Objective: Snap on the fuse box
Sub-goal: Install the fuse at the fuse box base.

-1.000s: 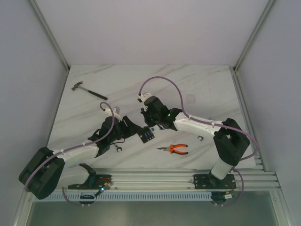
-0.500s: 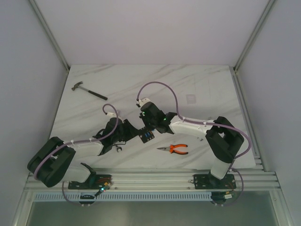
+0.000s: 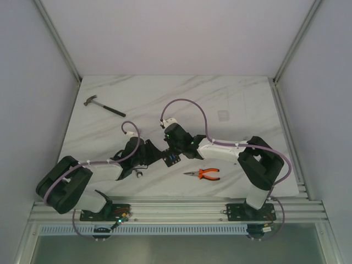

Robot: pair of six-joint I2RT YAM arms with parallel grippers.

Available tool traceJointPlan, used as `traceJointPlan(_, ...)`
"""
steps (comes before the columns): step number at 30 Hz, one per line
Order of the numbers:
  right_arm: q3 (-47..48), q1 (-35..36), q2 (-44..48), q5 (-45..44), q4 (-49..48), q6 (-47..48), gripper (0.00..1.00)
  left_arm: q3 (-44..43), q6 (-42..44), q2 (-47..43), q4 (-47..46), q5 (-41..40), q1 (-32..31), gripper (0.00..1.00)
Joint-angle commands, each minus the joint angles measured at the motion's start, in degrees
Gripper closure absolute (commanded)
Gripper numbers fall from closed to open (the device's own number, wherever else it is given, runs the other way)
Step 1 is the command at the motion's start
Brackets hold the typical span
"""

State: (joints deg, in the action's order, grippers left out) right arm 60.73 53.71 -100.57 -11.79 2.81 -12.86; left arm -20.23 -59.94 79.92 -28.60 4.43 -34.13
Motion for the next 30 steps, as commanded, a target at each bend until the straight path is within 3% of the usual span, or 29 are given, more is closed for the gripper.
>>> traceJointPlan(1, -1.3, 0.4, -0.8, -1.9, -2.7, -1.0, 1.00, -1.5, -0.4, 2.8, -1.4, 1.3, 0.2, 0.56)
traceJointPlan(27, -7.6, 1.1, 0.1, -2.1, -8.2, -0.9, 1.00, -2.4, -0.7, 4.8, 0.0, 1.5, 0.2, 0.58)
traceJointPlan(30, -7.5, 1.1, 0.9, -1.9, -6.7, -0.3, 0.91, -2.4, -0.6, 4.4, 0.5, 1.2, 0.2, 0.57)
